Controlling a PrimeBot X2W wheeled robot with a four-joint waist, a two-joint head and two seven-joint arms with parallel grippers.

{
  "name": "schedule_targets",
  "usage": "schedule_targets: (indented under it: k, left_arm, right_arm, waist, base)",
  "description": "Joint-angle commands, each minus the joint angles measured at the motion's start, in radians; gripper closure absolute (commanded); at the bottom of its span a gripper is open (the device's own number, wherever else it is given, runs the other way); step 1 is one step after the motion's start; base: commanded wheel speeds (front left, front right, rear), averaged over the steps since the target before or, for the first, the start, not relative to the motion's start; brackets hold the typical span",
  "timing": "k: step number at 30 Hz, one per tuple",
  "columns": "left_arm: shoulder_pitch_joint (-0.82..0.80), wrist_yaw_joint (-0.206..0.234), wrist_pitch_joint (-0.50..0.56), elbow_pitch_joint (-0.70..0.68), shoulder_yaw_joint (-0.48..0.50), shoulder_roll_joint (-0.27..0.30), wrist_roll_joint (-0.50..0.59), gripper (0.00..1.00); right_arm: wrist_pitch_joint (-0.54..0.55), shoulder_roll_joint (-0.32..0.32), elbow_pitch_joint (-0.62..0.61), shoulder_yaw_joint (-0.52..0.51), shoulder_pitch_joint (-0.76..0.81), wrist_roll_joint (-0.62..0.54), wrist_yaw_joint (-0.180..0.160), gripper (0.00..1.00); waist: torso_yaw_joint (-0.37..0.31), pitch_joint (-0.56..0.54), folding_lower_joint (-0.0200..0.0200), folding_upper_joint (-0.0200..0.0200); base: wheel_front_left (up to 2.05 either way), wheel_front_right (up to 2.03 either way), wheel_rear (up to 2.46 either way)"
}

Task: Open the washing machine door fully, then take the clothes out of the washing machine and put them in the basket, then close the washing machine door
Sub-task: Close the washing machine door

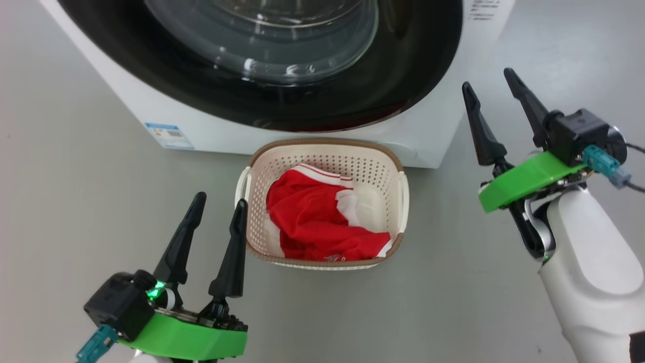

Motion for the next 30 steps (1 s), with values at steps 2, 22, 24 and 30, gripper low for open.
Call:
schedule_targets:
  k: [2,22,24,30]
  left_arm:
    - [0.011,-0.006,-0.012,-0.014,0.037,0.009,-0.005,0.00]
    - [0.087,0.020,-0.012,0.072,0.126,0.036,0.095,0.00]
    - [0.093,0.020,-0.012,0.072,0.133,0.037,0.097,0.00]
    - [0.115,0.026,-0.012,0.068,0.162,0.037,0.103,0.00]
  right_arm:
    - [-0.006,0.013,-0.050,0.010,0.048,-0.002,-0.004,0.00]
    - [-0.006,0.039,-0.253,-0.069,0.326,-0.049,-0.004,0.00]
    - [-0.006,0.039,-0.266,-0.082,0.350,-0.054,-0.004,0.00]
    - [-0.006,0.044,-0.308,-0.123,0.411,-0.053,-0.004,0.00]
  waist:
    - [-0.048,-0.052,0.0000,0.0000]
    - [-0.183,-0.200,0.0000,0.0000]
    - [-0.190,-0.207,0.0000,0.0000]
    - [-0.208,-0.228,0.0000,0.0000]
  base:
    - [0.00,0.00,0.00]
    - [0.00,0.00,0.00]
    - [0.00,0.00,0.00]
    - [0.00,0.00,0.00]
